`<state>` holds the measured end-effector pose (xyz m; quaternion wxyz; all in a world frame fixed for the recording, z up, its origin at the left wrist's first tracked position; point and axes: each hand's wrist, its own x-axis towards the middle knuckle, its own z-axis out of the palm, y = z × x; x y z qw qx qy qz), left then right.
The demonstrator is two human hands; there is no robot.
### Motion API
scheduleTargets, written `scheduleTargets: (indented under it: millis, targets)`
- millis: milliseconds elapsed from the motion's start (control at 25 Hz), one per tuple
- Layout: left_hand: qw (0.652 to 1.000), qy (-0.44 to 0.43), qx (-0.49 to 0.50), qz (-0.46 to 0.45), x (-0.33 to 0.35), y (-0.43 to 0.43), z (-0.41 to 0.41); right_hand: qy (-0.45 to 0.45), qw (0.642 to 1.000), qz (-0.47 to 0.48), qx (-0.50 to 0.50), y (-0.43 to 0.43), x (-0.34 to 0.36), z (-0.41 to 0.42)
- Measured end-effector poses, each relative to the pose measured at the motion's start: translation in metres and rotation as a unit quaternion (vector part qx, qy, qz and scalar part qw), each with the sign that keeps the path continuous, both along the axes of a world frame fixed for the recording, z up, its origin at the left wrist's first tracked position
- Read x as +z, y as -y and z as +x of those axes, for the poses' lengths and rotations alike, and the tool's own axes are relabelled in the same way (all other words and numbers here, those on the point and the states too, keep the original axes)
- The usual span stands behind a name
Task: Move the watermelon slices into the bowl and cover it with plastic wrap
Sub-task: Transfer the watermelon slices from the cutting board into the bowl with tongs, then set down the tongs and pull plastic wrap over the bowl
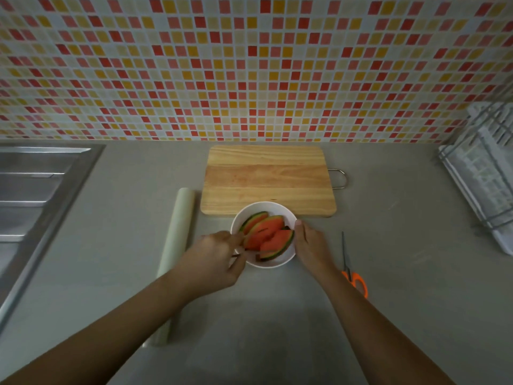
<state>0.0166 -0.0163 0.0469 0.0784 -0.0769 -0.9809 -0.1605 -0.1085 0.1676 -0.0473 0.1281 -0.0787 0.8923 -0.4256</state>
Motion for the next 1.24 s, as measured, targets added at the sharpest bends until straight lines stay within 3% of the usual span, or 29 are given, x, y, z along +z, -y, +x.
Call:
scheduleTargets:
  millis: [160, 280, 520, 720, 960, 1080, 1160, 1240]
  targets:
    - [0.982, -0.008, 0.164, 0.091, 0.014, 0.036, -0.041, 0.007, 1.0, 0.002, -0.002, 0.0, 0.0, 0.0]
    - [0.938, 0.052, 0.31, 0.146, -0.001, 0.065, -0.093, 0.004, 1.0, 0.014, -0.005, 0.001, 0.0, 0.0]
    - [0.898, 0.063, 0.394, 0.186, -0.052, 0.055, -0.149, -0.019, 1.0, 0.014, -0.006, 0.0, -0.005, 0.0]
    - [0.909, 0.059, 0.401, 0.099, -0.079, 0.056, -0.159, -0.01, 1.0, -0.002, -0.014, -0.001, -0.007, 0.0]
    - [0.91, 0.099, 0.396, 0.072, -0.085, 0.06, -0.159, -0.014, 1.0, 0.0, -0.019, -0.002, -0.011, -0.001]
    - [0.904, 0.072, 0.395, 0.145, -0.074, 0.054, -0.145, -0.018, 1.0, 0.001, -0.016, -0.001, -0.01, -0.001]
    - [0.909, -0.002, 0.355, 0.217, -0.068, 0.042, -0.123, -0.019, 1.0, 0.002, -0.015, -0.001, -0.008, -0.001]
    - [0.918, -0.002, 0.315, 0.242, -0.065, 0.027, -0.097, -0.017, 1.0, 0.005, -0.011, 0.0, -0.005, -0.001]
